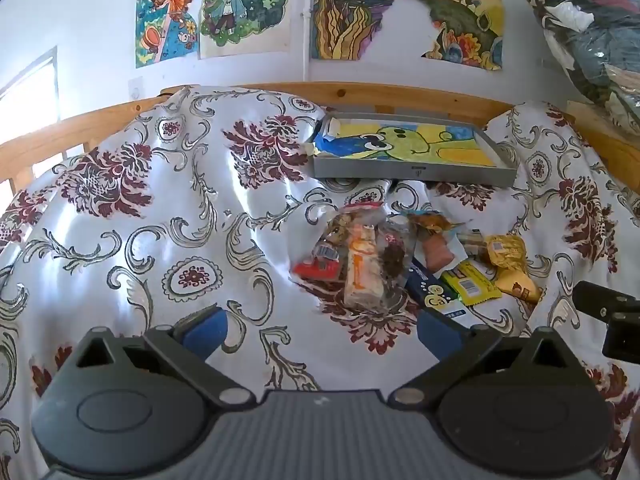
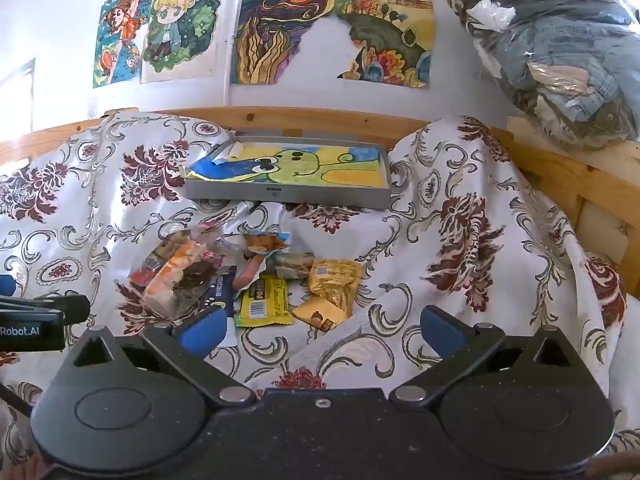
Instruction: Organize snacks
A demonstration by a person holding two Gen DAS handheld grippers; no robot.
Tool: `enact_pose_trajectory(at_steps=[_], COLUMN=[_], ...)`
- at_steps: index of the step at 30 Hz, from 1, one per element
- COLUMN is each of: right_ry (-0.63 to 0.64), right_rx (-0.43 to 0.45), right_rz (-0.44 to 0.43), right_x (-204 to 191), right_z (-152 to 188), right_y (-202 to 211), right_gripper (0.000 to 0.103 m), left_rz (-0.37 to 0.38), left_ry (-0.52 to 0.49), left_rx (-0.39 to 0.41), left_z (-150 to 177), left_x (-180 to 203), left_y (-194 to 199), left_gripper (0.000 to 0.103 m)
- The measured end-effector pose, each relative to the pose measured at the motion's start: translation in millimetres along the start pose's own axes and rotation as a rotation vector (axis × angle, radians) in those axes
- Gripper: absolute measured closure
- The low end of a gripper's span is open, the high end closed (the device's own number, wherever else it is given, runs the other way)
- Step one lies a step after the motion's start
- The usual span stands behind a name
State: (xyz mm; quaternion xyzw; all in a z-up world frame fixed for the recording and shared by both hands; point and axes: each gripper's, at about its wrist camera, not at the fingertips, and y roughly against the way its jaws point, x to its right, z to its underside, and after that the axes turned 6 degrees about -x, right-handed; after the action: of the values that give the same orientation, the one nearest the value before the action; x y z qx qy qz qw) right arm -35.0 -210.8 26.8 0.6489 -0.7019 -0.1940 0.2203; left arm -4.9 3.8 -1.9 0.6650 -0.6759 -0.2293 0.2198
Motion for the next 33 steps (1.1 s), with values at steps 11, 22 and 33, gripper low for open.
enact_pose_trajectory(at_steps=[11, 22, 33], right_ry=[-0.002, 0.002, 0.001], right_rx=[0.001, -0.007, -0.008], right_rz=[0.000, -0.002, -0.002], right_x=[-0.2, 0.7, -0.6], right_z=[0.0, 1.8, 1.1], right_y=[-0.5, -3.1, -2.7], right_gripper=[0.001, 0.001, 0.001], left_rz=[-0.001, 0.002, 0.002], left_ry=[0.002, 0.004, 0.005], left_rx=[-0.019, -0.023, -0.024], left_z=[-0.7, -1.5, -1.5], left_x=[4.7, 4.2, 4.2], left_y=[-5.0, -5.1, -5.3], left_gripper=[0.000, 0.000, 0.000])
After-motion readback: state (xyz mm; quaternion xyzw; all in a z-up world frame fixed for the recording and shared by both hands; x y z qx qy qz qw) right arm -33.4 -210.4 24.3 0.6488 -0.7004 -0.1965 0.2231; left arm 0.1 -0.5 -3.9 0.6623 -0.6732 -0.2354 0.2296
